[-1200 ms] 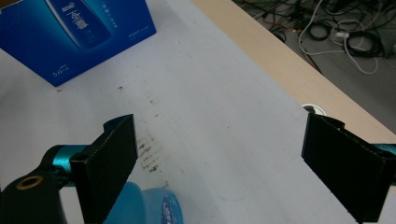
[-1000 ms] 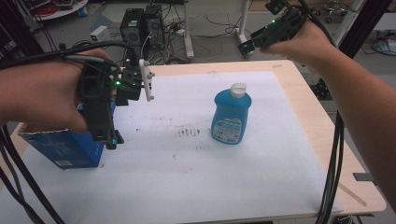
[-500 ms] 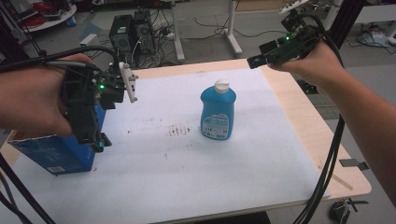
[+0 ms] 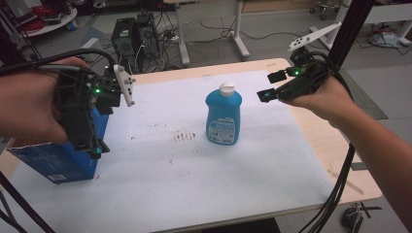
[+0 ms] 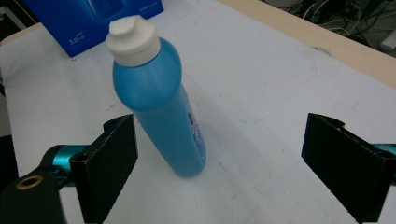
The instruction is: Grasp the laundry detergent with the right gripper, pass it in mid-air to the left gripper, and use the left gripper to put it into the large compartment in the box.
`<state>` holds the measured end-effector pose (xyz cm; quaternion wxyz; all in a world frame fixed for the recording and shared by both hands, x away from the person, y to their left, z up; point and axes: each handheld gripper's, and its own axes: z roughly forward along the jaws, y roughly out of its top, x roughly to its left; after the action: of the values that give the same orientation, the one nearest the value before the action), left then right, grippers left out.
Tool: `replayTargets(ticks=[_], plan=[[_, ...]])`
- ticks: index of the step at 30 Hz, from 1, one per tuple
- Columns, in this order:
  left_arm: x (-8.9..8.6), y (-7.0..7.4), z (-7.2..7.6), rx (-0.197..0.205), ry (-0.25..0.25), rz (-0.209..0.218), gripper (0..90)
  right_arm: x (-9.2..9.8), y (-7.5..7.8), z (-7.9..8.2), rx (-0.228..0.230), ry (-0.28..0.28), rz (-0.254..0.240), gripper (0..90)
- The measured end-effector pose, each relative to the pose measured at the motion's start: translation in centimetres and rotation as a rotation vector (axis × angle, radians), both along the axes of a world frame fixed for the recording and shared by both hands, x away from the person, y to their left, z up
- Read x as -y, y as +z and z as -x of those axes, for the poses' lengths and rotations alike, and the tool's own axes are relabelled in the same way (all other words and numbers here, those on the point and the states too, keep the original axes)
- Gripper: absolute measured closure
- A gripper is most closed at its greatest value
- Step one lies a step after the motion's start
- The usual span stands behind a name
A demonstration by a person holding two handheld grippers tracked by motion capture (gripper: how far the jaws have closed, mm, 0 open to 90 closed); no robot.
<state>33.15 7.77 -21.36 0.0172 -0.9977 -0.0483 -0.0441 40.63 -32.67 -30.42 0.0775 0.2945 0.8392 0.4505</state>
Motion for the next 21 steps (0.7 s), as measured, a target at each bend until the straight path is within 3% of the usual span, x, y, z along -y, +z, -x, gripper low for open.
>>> replayTargets(ticks=[6, 11, 21], plan=[[-0.3, 0.2, 0.1, 0.005, 0.0, 0.004, 13.8, -0.3, -1.3, 0.5, -0.016, 0.025, -0.024, 10.1], [-0.5, 0.1, 0.2, 0.004, 0.01, 0.006, 13.8, -1.1, -3.6, 1.1, -0.024, 0.073, -0.058, 10.1], [-0.6, 0.4, 0.4, 0.01, 0.011, 0.007, 13.8, -2.4, -6.3, 1.1, -0.056, 0.096, -0.086, 10.1]])
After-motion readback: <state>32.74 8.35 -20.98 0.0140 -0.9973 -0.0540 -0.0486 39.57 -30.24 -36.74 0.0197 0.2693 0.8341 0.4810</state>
